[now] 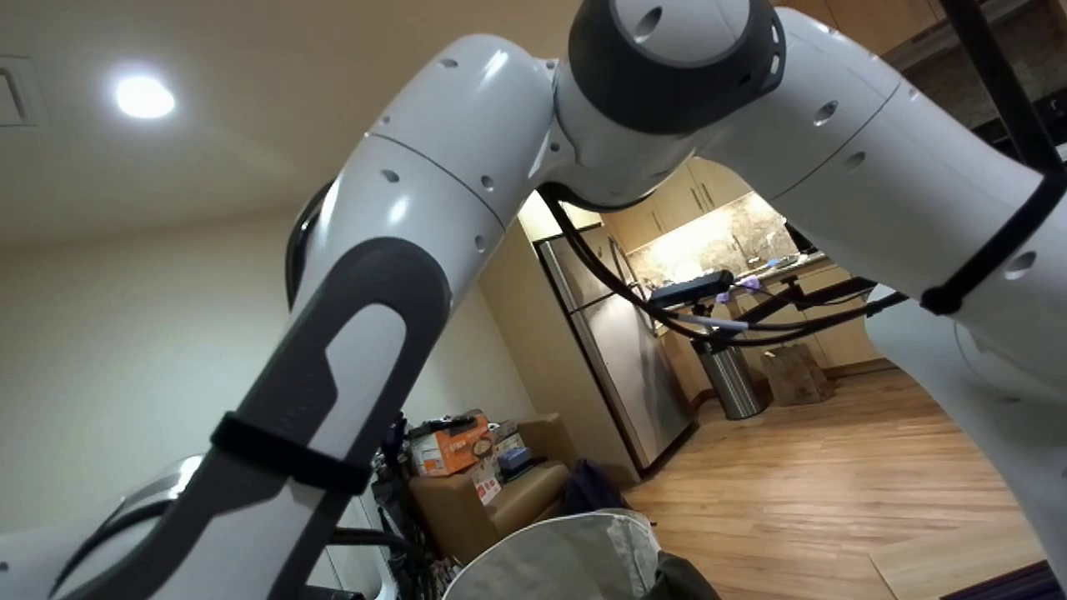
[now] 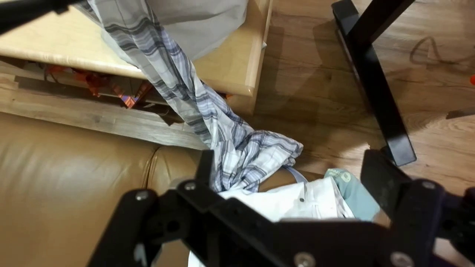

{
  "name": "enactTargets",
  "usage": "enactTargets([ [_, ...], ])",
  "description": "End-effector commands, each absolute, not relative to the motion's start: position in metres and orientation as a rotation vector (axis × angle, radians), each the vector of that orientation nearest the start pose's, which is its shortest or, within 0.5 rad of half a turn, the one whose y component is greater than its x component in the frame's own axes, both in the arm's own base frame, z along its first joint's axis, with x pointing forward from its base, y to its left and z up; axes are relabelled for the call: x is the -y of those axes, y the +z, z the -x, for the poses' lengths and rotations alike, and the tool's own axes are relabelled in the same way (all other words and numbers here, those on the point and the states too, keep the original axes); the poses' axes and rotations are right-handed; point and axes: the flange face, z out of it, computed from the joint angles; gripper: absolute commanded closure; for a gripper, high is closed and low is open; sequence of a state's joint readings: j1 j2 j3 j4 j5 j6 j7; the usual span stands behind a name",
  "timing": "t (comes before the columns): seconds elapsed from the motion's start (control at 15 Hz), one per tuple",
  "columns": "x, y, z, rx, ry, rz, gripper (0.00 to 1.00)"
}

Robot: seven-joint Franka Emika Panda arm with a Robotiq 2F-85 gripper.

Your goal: Take the clothes from the bag and put them on the couch

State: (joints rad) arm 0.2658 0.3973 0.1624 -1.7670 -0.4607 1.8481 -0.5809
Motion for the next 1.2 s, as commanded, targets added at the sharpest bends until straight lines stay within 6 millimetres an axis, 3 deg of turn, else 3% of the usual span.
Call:
enactTargets([
  [0.0,-0.18,0.277,-0.585,2.008,0.755,2.803,0.0],
  [0.27,-0.125,0.231,-0.584,2.111,1.022,2.818,0.0],
  [0.53,-0.085,0.209,-0.585,2.338,1.251,2.797,0.0],
  [0.87,-0.082,0.207,-0.589,2.327,1.257,2.793,0.0],
  [1.13,-0.066,0.172,-0.599,2.412,1.265,2.854,0.0],
])
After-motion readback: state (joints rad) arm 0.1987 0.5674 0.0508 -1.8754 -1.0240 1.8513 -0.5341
